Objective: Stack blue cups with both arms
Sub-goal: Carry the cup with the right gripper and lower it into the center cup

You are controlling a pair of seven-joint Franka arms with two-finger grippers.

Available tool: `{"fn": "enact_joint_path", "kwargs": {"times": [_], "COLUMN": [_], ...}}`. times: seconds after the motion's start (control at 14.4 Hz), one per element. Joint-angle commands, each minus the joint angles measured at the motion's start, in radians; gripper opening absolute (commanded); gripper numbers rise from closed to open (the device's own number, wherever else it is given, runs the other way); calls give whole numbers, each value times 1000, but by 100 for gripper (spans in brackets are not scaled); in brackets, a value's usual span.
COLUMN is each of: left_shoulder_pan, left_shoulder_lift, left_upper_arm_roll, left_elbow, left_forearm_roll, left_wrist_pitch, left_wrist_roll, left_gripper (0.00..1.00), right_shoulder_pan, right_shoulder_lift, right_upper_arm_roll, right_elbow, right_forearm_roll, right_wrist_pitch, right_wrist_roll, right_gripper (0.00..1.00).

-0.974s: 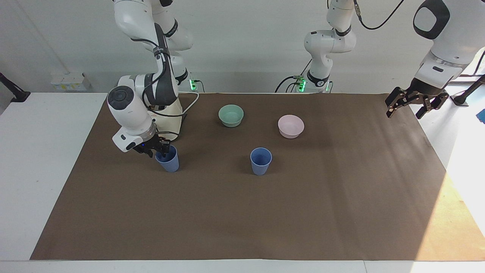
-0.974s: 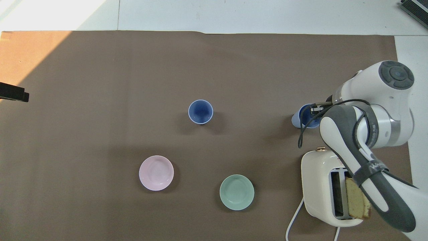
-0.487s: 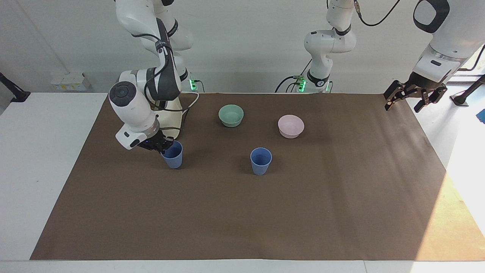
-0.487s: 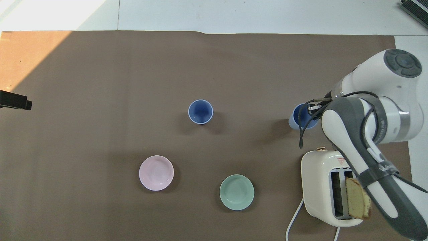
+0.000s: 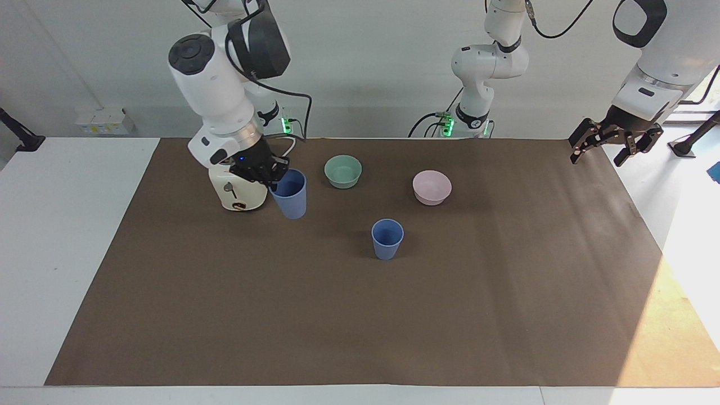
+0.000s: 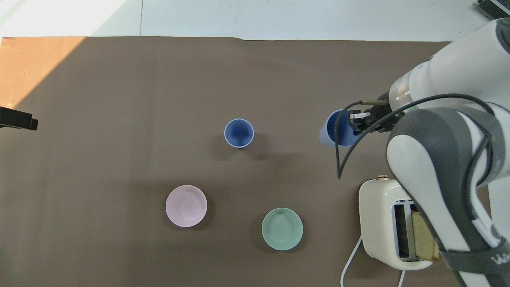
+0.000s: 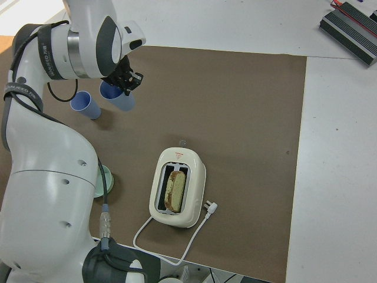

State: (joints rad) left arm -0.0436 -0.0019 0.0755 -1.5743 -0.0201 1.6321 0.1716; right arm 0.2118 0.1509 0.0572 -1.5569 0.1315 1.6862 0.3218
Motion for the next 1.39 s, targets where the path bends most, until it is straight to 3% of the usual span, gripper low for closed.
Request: {"fn": "enact_joint_path", "kwargs": {"times": [0.0, 0.21, 0.56, 1.32], "left_shoulder_pan": [11, 8, 10, 10], "left_shoulder_lift": [-6, -6, -13, -13], "left_upper_arm_roll": [-5, -5, -5, -5], "left_elbow": [2, 5, 5, 5], "left_forearm_roll": [-6, -6, -6, -6], "left_wrist_pitch": [-18, -18, -18, -18], "left_wrist_roll": [6, 6, 6, 6], "left_gripper": [100, 100, 100, 100], "right_shoulder_pan": [84, 205, 287, 281], "right_shoulder_lift": [35, 103, 190, 231], "right_upper_arm_roll": [1, 1, 0, 1], "right_elbow": [58, 95, 115, 81], "right_forearm_roll": [4, -4, -9, -16], "right_wrist_pitch": [16, 107, 217, 294], "right_wrist_roll": [104, 288, 365, 368], "right_gripper": [0, 0, 0, 0]}}
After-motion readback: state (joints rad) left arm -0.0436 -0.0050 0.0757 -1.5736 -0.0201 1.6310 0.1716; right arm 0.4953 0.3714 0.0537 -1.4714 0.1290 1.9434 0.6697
